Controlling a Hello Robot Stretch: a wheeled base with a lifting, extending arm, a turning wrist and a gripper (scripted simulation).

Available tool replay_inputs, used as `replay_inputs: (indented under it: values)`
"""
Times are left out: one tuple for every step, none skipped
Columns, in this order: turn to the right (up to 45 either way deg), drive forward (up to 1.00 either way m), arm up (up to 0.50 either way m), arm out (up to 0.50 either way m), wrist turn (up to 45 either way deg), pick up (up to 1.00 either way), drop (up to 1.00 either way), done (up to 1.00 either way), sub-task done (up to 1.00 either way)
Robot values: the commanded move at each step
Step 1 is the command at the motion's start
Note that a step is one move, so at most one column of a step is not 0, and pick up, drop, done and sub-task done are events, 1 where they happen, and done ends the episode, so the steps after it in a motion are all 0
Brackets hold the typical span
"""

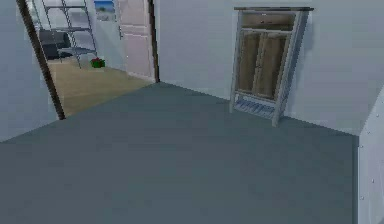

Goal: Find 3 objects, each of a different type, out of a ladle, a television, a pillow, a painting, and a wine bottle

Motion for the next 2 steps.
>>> replay_inputs:
  values:
    - [0.0,0.05,0.0,0.0,0.0,0.0,0.0,0.0,0.0]
    - [-45.0,0.0,0.0,0.0,0.0,0.0,0.0,0.0,0.0]
